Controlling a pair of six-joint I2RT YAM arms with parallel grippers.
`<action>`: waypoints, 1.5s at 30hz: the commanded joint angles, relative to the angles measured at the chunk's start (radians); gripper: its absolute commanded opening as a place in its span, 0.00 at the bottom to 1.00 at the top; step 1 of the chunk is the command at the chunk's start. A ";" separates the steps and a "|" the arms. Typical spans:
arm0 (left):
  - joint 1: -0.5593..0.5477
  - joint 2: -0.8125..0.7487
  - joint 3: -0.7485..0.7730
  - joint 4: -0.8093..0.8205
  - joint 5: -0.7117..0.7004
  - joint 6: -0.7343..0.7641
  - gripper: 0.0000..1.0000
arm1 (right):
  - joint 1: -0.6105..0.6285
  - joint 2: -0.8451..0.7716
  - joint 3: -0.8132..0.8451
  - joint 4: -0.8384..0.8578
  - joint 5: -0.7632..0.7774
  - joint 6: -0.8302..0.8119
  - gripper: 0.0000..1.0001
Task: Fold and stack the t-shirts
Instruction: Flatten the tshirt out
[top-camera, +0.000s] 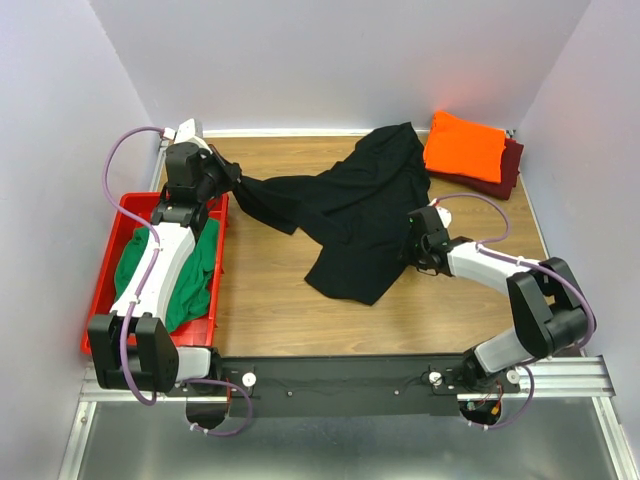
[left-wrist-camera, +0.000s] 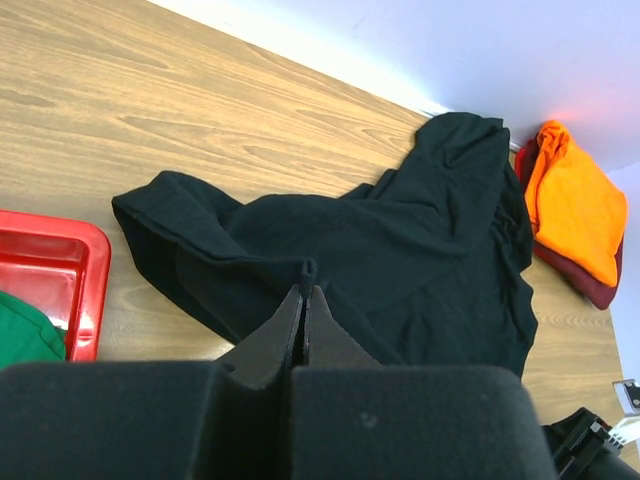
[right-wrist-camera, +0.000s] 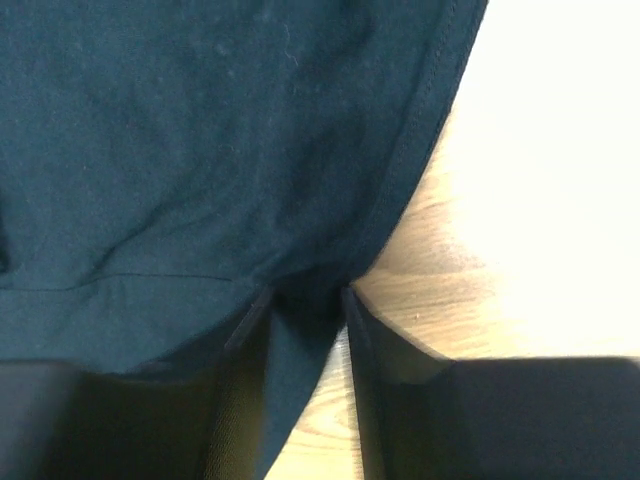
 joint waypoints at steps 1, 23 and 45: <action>-0.008 0.011 -0.009 0.022 0.018 0.008 0.00 | 0.012 0.054 -0.004 -0.033 0.049 -0.006 0.35; -0.014 -0.082 0.171 -0.113 -0.103 0.045 0.00 | -0.002 -0.264 0.720 -0.365 0.340 -0.233 0.01; -0.014 -0.199 0.367 -0.118 -0.100 -0.013 0.00 | -0.002 -0.129 1.347 -0.307 0.382 -0.445 0.01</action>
